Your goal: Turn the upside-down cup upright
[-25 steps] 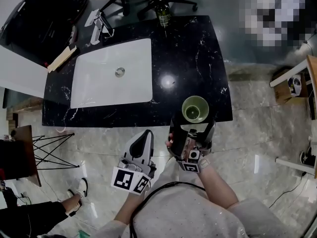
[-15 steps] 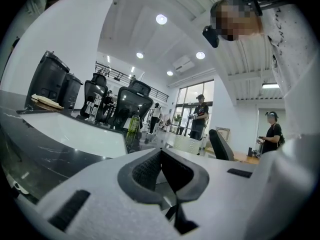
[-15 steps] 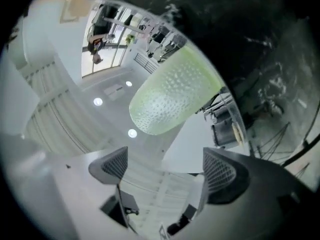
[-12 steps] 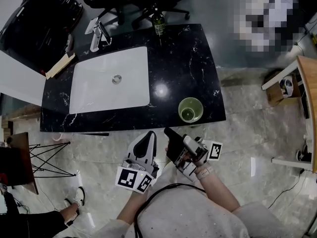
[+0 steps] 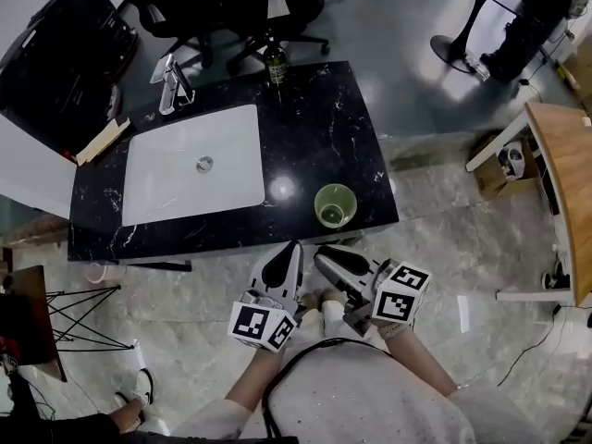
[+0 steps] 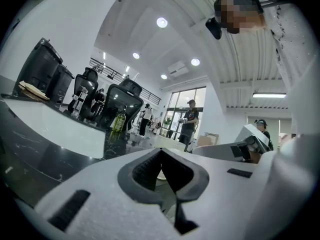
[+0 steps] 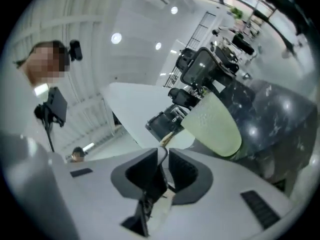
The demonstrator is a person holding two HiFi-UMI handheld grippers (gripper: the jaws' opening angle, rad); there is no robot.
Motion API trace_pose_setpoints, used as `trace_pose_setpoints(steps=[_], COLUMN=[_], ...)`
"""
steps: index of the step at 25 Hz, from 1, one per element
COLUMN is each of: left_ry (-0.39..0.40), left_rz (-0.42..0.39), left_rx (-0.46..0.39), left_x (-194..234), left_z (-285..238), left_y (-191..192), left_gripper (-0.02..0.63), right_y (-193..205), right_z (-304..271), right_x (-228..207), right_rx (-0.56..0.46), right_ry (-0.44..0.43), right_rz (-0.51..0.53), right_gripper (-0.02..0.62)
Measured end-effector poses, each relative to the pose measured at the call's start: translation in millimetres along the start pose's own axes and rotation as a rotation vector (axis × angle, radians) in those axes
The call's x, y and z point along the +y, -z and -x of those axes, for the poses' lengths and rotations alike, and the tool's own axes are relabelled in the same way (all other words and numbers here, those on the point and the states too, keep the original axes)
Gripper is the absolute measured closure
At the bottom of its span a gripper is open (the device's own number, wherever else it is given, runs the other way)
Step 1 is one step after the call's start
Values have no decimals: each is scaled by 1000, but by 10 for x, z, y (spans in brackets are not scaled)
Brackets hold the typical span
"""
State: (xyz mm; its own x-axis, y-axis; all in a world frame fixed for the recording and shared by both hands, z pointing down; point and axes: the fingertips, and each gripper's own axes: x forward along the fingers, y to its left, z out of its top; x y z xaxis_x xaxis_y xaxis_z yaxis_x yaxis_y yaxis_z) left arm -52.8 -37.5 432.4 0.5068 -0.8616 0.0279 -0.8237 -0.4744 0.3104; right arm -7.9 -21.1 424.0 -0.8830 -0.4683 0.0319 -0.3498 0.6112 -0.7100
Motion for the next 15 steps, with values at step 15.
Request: trace_pose_setpoints(steps=[15], left_ry=[29], left_rz=[-38], left_rx=[-27], left_x=[-189], left_z=[-67], left_y=[-52], left_gripper=[598], right_y=[-166], right_z=[211], right_x=[-57], right_rx=[-6], right_ry=[252], right_rz=[424], right_gripper=[588])
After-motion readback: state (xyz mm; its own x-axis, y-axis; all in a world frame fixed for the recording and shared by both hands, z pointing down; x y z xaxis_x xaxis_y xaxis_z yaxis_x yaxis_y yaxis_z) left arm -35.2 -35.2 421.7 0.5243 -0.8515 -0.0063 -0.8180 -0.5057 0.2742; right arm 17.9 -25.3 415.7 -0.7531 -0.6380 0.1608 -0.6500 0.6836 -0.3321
